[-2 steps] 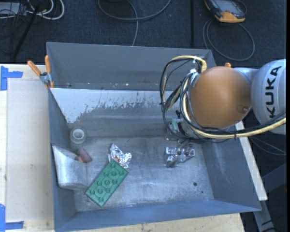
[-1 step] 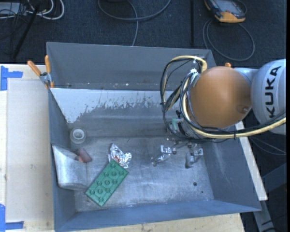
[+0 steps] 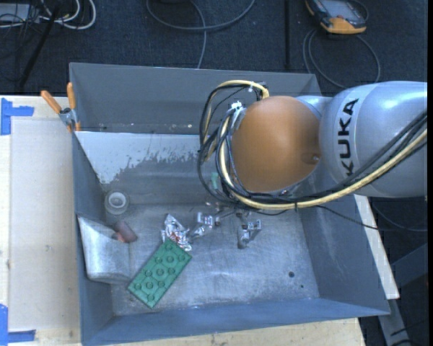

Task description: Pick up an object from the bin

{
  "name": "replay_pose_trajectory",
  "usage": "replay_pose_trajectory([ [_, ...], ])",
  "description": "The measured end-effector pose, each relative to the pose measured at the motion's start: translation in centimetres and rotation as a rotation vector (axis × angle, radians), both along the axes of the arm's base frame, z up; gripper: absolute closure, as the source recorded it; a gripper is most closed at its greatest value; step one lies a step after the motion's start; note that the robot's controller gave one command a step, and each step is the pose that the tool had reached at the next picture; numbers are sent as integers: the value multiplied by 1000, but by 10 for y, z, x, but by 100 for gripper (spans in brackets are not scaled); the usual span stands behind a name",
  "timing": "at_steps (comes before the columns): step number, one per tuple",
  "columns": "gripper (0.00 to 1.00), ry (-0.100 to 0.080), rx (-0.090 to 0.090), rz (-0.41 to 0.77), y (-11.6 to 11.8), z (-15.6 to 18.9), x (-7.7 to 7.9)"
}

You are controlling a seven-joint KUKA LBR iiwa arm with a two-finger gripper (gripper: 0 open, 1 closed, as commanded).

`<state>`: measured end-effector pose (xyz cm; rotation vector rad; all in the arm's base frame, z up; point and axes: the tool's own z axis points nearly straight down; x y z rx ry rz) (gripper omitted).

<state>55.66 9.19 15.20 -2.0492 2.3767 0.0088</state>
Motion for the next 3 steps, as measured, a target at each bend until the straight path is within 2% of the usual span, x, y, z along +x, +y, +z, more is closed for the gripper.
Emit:
replay_pose_trajectory([
  [1, 0, 2, -3, 85, 99, -79, 20],
  [2, 100, -2, -3, 74, 95, -76, 22],
  [3, 100, -10, -4, 87, 65, 76, 35],
])
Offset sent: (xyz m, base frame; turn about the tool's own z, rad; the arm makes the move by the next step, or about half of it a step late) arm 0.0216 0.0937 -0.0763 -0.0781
